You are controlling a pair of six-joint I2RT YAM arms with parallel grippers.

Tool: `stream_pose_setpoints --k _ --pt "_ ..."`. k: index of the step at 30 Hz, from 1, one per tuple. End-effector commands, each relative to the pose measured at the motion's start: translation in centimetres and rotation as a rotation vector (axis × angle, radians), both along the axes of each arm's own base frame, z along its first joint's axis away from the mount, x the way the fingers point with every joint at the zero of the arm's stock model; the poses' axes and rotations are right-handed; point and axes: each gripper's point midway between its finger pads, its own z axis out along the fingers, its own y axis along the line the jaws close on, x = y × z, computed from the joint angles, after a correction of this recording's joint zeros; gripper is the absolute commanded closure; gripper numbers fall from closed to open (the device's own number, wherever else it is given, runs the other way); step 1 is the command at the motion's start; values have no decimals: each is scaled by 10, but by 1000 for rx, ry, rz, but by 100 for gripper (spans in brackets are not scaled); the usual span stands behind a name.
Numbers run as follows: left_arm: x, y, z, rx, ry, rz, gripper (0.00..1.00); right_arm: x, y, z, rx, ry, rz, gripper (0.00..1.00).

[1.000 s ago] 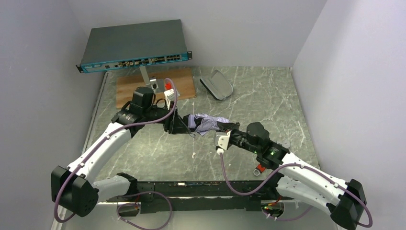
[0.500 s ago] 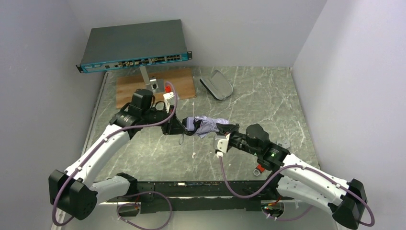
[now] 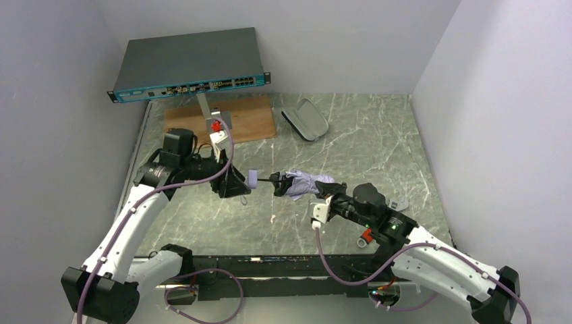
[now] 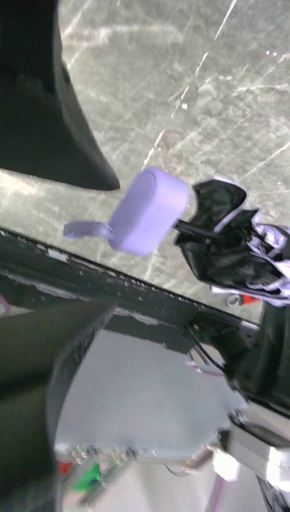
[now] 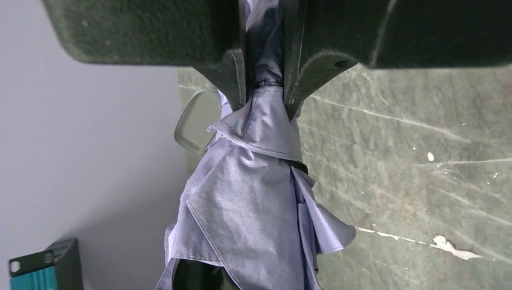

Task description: Open the umbrella

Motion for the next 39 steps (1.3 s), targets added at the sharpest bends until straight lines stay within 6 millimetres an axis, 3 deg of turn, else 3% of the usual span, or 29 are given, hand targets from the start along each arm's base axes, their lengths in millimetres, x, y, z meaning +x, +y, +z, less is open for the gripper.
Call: stream_pose_setpoints --k 1,4,10,14,21,27,34,39 --pt "2 -10 28 -103 -52 -31 16 8 12 31 70 -68 9 100" --pt "12 -16 28 -155 54 6 12 13 16 35 82 -75 2 100" --pt "24 -17 -3 -196 286 109 15 19 13 44 104 -155 -19 100" --pt "27 -13 -21 -190 338 155 18 24 14 41 82 -203 -24 100" --pt "35 -2 -18 -202 316 167 25 27 12 35 65 -187 -45 100" --pt "40 16 -45 -148 394 207 33 25 18 34 72 -203 -12 100" --pt "40 9 -35 -190 401 159 33 29 27 38 73 -218 7 100" --pt "35 7 -38 -205 430 155 38 31 34 40 76 -233 22 100"
